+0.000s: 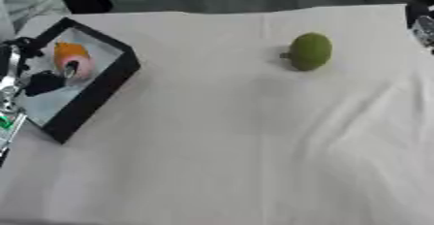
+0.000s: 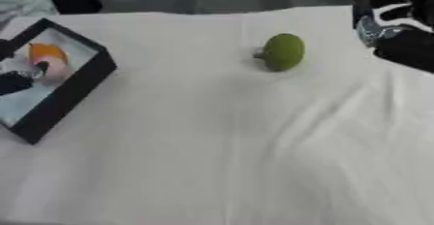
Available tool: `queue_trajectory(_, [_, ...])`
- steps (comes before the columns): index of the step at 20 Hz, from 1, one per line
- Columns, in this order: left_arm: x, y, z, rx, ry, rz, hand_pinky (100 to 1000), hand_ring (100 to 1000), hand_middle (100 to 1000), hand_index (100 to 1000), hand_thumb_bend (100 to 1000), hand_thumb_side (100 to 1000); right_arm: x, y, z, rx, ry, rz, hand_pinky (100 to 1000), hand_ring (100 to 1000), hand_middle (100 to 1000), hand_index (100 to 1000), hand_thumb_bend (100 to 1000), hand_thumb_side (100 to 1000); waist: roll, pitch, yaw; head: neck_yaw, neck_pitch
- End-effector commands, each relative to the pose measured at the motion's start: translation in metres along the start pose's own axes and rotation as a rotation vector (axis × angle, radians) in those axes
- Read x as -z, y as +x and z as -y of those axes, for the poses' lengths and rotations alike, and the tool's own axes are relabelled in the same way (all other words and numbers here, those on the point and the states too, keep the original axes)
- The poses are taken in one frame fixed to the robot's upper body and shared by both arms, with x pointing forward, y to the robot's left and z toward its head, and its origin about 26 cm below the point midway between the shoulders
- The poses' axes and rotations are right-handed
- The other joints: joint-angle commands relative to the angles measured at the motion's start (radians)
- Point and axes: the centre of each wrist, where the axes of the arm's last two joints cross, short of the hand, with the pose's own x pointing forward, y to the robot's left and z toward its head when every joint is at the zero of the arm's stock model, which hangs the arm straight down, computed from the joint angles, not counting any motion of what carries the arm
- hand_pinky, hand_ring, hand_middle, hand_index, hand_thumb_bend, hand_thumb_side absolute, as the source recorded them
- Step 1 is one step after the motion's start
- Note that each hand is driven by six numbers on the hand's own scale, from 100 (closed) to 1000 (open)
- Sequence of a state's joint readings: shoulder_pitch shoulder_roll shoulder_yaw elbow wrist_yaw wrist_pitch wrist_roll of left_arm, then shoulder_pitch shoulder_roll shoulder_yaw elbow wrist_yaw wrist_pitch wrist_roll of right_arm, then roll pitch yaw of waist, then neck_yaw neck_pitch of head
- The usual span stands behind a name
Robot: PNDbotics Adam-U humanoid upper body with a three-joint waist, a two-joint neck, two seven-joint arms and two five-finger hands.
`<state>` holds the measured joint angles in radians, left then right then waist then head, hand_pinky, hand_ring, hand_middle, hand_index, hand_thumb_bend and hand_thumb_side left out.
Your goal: Pick up the objects with one hand, pass them to the other hand, and then place them into the box on the other side of the table.
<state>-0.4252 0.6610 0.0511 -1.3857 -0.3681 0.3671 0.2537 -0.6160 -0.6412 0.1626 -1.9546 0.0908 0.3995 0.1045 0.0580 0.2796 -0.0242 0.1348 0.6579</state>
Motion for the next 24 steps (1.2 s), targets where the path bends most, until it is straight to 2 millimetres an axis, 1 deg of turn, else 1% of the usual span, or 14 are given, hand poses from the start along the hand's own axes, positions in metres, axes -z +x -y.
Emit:
queue_trajectory(1, [0.009,0.002,-0.020,0.034,0.048,-0.012,779,864,730,839,699,349,-0.002,0.008,0.013,-0.030,-0.031,0.024,796,805,738,782,227,317,-0.014,0.000,0.001,-0.004,-0.001])
queue_trajectory(3, [0.009,0.001,-0.020,0.037,0.047,-0.018,786,871,740,849,748,361,-0.002,0.007,0.014,-0.029,-0.039,0.022,795,804,738,782,226,316,-0.015,0.002,0.001,-0.007,0.003])
queue_trajectory(6, [0.009,0.003,-0.021,0.032,0.049,-0.013,781,868,736,845,739,376,-0.003,0.007,0.015,-0.027,-0.049,0.022,795,804,738,782,225,316,-0.015,0.004,0.001,-0.012,0.004])
queue_trajectory(8, [0.008,0.006,-0.023,0.014,0.068,0.006,768,856,726,835,666,386,-0.003,0.007,0.016,-0.027,-0.052,0.023,796,805,738,783,226,315,-0.015,0.005,0.001,-0.015,0.002])
queue_trajectory(11, [0.003,0.020,-0.026,-0.064,0.119,0.084,734,825,708,817,581,355,-0.002,0.008,0.016,-0.032,-0.049,0.025,797,806,741,784,230,314,-0.015,0.004,0.002,-0.033,-0.003])
queue_trajectory(13, [-0.005,0.032,-0.027,-0.147,0.147,0.161,720,817,707,805,526,383,-0.001,0.009,0.017,-0.041,-0.044,0.028,798,808,743,785,233,313,-0.015,0.002,0.003,-0.050,-0.004])
queue_trajectory(15, [-0.013,0.043,-0.027,-0.228,0.158,0.229,713,816,715,803,507,410,0.002,0.011,0.018,-0.051,-0.040,0.030,799,809,746,787,238,312,-0.015,0.000,0.004,-0.069,-0.003])
queue_trajectory(18, [-0.028,0.057,-0.025,-0.340,0.155,0.332,713,825,728,799,499,438,0.009,0.010,0.019,-0.070,-0.023,0.024,804,821,763,798,258,322,-0.013,-0.004,0.003,-0.101,0.001])
queue_trajectory(20, [-0.038,0.066,-0.022,-0.407,0.149,0.387,715,831,737,800,499,444,0.016,0.011,0.017,-0.093,0.013,0.023,815,842,790,815,286,337,-0.013,-0.006,0.002,-0.122,0.008])
queue_trajectory(24, [-0.056,0.081,-0.013,-0.512,0.112,0.466,713,834,739,797,492,446,0.036,0.011,0.010,-0.168,0.124,0.028,825,859,811,826,310,333,-0.012,-0.011,0.000,-0.143,0.019])
